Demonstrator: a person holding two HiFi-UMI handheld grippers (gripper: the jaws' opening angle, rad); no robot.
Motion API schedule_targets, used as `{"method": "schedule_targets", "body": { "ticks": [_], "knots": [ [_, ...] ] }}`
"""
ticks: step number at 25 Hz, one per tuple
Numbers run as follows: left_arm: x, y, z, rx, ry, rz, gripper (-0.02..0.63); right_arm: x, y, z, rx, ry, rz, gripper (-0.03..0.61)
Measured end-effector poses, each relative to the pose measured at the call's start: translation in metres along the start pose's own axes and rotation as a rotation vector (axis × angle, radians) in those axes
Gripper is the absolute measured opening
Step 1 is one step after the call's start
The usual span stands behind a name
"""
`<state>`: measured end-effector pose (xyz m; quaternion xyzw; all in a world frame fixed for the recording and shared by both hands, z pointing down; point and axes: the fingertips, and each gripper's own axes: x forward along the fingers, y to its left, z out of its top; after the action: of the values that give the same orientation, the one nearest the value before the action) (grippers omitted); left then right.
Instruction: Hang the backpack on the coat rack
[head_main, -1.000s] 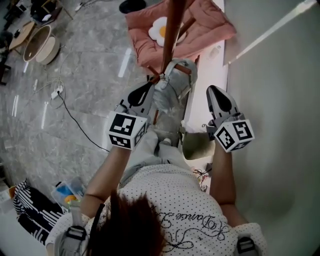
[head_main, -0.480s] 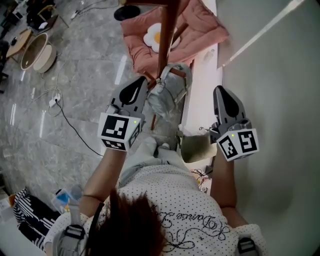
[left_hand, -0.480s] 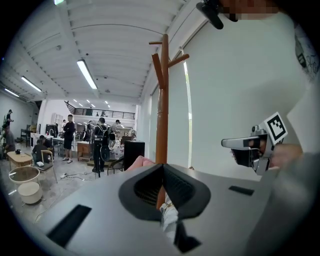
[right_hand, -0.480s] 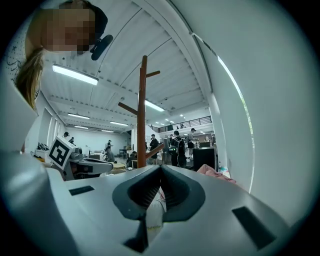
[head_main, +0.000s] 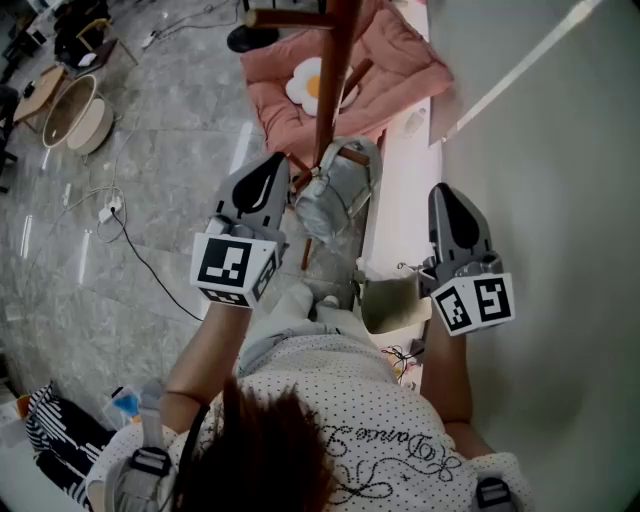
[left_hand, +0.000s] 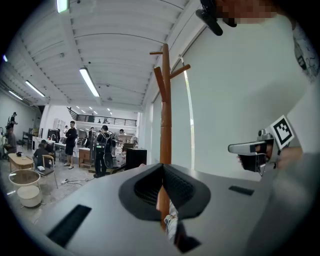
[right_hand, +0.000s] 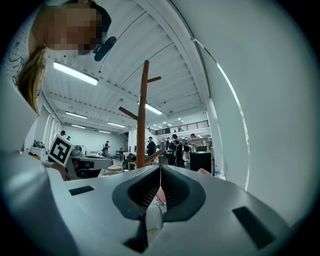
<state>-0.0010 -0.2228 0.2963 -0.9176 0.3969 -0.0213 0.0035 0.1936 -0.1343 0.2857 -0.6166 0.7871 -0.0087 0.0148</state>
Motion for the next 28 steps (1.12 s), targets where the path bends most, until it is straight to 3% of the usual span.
{"method": "schedule_targets", "body": {
  "ticks": [28],
  "knots": [
    [0.002, -0.002, -0.012, -0.002, 0.046, 0.0, 0.005, 0.0, -0.001, -0.01, 0.006, 0.026, 0.002, 0.015]
  ]
}}
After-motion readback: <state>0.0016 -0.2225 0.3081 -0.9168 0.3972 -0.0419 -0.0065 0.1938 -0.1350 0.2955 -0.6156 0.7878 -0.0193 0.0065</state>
